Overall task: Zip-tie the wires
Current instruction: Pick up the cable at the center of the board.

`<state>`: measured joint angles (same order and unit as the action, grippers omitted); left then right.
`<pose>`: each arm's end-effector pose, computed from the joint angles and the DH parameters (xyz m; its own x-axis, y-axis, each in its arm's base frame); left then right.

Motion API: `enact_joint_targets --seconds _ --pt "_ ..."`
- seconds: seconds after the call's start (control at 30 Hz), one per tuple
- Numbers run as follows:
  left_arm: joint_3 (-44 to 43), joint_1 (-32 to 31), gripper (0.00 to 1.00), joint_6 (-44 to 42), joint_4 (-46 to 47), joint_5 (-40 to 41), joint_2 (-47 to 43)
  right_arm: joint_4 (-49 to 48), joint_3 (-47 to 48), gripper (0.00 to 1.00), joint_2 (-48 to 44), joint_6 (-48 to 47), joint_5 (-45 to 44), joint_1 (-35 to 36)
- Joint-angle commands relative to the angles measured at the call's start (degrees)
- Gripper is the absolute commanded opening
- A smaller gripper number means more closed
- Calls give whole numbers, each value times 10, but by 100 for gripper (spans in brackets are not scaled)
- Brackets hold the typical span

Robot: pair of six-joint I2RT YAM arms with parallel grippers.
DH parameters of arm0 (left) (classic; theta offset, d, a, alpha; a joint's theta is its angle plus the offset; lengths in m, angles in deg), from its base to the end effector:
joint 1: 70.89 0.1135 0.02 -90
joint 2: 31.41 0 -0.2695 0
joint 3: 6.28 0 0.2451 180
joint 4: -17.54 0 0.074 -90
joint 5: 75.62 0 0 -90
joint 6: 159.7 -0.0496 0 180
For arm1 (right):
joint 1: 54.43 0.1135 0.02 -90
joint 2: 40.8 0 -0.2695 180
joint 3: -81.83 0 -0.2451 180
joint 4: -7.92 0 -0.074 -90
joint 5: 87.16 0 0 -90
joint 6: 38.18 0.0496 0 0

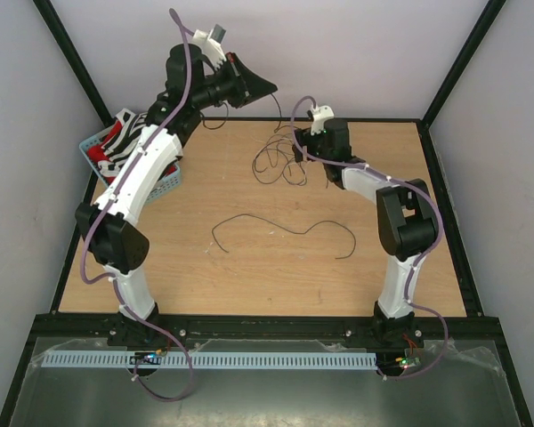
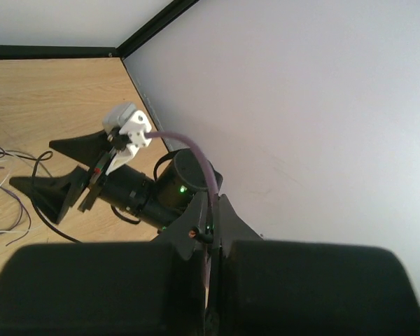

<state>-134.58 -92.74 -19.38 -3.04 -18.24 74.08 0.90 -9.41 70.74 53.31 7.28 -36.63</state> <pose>0.3925 -0.1862 0.4727 -0.6030 -0.4566 -0.6542 0.5472 0.3600 -0.7556 0.4404 0.1454 0.2357 -0.2683 -0.0589 -0.9615 -0.3689 0.9283 0.0460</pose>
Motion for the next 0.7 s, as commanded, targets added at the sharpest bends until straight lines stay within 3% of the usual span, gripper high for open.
enact_joint_targets --seconds 0.0,0.1,0.23,0.33,0.43,0.47,0.67 --pt "3 0 0 -9 4 -6 -31 -49 30 87 8 31 39 -14" --pt "6 0 0 -12 4 -6 -31 -65 25 86 4 29 58 -15" --pt "11 0 0 -12 4 -3 -30 -78 24 70 12 30 81 -17" --pt "12 2 0 -14 4 -2 -31 -82 33 44 22 38 93 -18" --pt "21 12 0 -19 3 -2 -38 -83 49 7 27 43 87 -21" --pt "31 21 0 -17 3 -2 -45 -74 60 0 25 41 76 -24" --pt "154 102 0 -26 11 25 -123 24 148 0 -13 -58 -25 -37"
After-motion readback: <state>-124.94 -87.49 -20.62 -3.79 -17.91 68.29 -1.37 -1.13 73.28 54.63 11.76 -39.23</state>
